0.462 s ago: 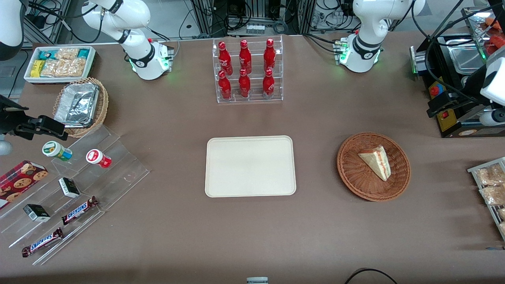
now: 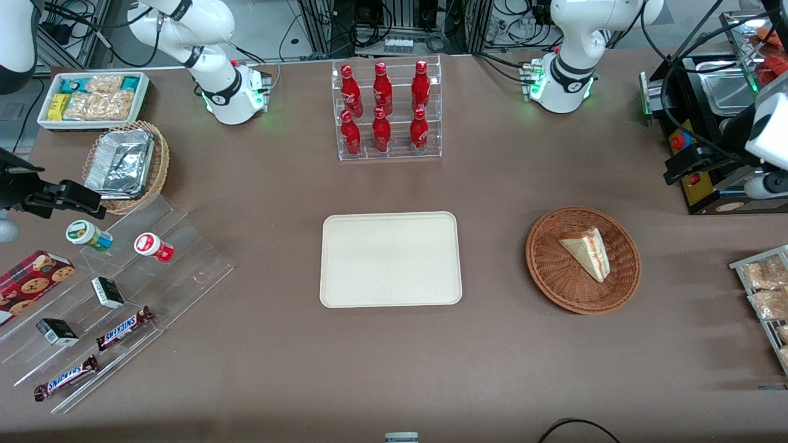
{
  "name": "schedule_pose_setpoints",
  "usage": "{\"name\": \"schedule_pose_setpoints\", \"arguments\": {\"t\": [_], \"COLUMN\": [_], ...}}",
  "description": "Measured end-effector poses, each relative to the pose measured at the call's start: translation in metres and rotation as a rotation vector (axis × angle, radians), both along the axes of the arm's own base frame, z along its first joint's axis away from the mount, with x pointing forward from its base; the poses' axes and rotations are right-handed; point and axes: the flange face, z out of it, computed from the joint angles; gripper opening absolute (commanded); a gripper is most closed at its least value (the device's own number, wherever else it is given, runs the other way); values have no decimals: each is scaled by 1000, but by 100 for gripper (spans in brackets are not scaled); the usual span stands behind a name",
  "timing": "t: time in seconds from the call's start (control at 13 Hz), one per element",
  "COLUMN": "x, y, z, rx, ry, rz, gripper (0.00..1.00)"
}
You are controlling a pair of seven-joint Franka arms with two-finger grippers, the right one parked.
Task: Place sandwich from basket to tray
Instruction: 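Lower the open left gripper over the wrapped sandwich in the basket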
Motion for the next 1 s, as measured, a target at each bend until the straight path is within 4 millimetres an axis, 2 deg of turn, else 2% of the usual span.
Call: {"name": "schedule_pose_setpoints", "arguments": {"t": [0.23,0.46,1.0], "x": [9,8,-4], "y": [-5,-5,2], "z": [-52,-105,-199], "rx": [2,3,0], "ry": [-5,8,-43], "rz": [-9,-9,61], "gripper": [100,100,100]}}
